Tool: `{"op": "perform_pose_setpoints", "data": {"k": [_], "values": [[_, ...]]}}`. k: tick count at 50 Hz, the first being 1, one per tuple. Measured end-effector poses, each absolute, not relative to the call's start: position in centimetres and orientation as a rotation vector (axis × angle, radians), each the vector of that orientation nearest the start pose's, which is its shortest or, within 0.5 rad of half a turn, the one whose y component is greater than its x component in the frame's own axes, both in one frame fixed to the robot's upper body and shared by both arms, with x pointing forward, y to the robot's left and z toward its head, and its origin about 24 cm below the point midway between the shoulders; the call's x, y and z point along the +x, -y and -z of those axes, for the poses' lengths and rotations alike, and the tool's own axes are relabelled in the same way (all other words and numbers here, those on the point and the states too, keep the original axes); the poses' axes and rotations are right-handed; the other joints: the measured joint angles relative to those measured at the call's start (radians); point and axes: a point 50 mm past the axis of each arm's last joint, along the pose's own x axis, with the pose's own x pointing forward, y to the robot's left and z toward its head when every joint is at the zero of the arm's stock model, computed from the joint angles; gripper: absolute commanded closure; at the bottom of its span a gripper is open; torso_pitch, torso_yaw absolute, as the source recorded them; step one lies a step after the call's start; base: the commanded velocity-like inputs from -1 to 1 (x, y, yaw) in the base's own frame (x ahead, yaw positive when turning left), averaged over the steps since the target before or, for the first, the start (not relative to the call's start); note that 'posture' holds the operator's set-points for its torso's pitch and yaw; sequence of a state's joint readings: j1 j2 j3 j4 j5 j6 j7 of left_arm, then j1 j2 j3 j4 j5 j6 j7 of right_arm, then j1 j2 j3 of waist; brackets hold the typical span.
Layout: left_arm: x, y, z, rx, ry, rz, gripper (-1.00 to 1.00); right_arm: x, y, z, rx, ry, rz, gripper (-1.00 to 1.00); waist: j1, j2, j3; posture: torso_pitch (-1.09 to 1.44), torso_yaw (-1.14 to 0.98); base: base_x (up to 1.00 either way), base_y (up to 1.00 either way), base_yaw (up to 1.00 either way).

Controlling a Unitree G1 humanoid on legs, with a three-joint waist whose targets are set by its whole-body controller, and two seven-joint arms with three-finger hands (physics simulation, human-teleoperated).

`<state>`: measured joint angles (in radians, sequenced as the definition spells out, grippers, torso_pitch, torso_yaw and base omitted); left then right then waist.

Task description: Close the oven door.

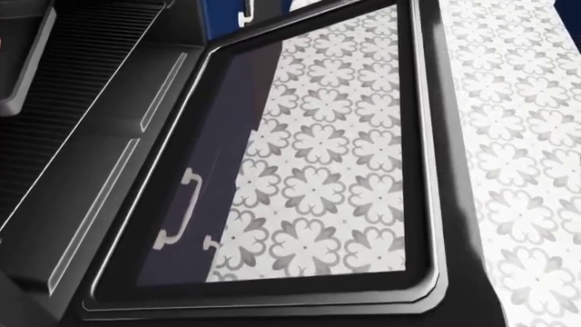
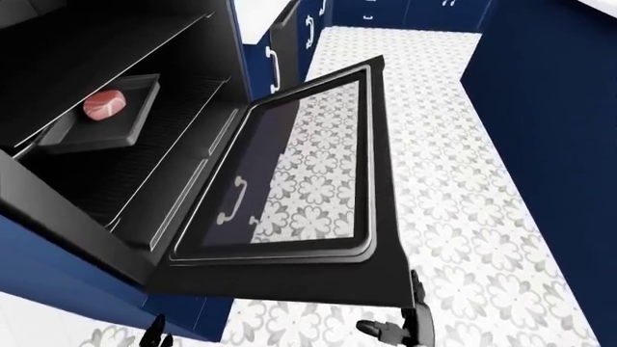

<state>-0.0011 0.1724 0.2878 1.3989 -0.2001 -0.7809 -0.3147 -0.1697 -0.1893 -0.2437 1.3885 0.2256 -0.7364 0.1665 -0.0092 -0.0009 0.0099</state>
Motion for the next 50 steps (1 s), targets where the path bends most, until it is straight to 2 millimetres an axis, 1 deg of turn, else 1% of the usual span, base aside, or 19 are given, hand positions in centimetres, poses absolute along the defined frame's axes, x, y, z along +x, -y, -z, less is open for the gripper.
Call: {"op": "perform_pose_setpoints", "data": {"k": [4, 9, 12, 15, 20, 23, 27, 30, 33, 41, 50], "values": [[10.0, -23.9, 13.4, -0.113, -0.611, -0.182, -1.00, 18.0, 25.5, 10.2, 0.080, -0.405, 0.289, -1.00, 0.000, -0.003, 0.002, 0.00, 0.00, 0.00, 0.00, 0.00], [9.3, -23.5, 14.0, -0.137, -0.689, -0.150, -1.00, 18.9, 25.7, 9.6, 0.099, -0.375, 0.288, -1.00, 0.001, -0.008, 0.005, 0.00, 0.00, 0.00, 0.00, 0.00], [9.4, -23.6, 14.1, -0.149, -0.699, -0.145, -1.00, 19.2, 25.7, 9.4, 0.099, -0.361, 0.280, -1.00, 0.002, -0.010, 0.007, 0.00, 0.00, 0.00, 0.00, 0.00], [9.4, -23.6, 14.1, -0.146, -0.695, -0.141, -1.00, 19.4, 25.1, 9.4, 0.094, -0.345, 0.270, -1.00, 0.001, -0.009, 0.006, 0.00, 0.00, 0.00, 0.00, 0.00], [9.0, -22.8, 14.3, -0.149, -0.701, -0.125, -1.00, 19.9, 24.6, 9.2, 0.102, -0.334, 0.255, -1.00, 0.002, -0.004, 0.008, 0.00, 0.00, 0.00, 0.00, 0.00], [8.8, -22.8, 14.4, -0.153, -0.712, -0.123, -1.00, 20.5, 24.7, 9.0, 0.166, -0.324, 0.271, -1.00, 0.002, -0.005, 0.010, 0.00, 0.00, 0.00, 0.00, 0.00], [9.1, -23.2, 14.3, -0.154, -0.711, -0.129, -1.00, 21.7, 24.9, 8.5, 0.264, -0.306, 0.281, -1.00, 0.001, -0.006, 0.011, 0.00, 0.00, 0.00, 0.00, 0.00], [9.6, -23.5, 14.1, -0.153, -0.700, -0.132, -1.00, 22.7, 24.6, 8.1, 0.319, -0.289, 0.255, -1.00, 0.001, -0.006, 0.007, 0.00, 0.00, 0.00, 0.00, 0.00], [9.7, -23.4, 14.1, -0.153, -0.694, -0.128, -1.00, 23.6, 24.2, 7.6, 0.334, -0.280, 0.220, -1.00, 0.002, -0.004, 0.004, 0.00, 0.00, 0.00, 0.00, 0.00], [8.9, -22.7, 14.3, -0.157, -0.707, -0.122, -1.00, 25.5, 23.4, 6.0, 0.331, -0.277, 0.147, -1.00, 0.005, -0.003, 0.003, 0.00, 0.00, 0.00, 0.00, 0.00], [8.9, -22.7, 14.3, -0.154, -0.700, -0.124, -1.00, 26.8, 21.1, 2.7, 0.353, -0.251, 0.036, -1.00, 0.009, -0.006, -0.001, 0.00, 0.00, 0.00, 0.00, 0.00]]}}
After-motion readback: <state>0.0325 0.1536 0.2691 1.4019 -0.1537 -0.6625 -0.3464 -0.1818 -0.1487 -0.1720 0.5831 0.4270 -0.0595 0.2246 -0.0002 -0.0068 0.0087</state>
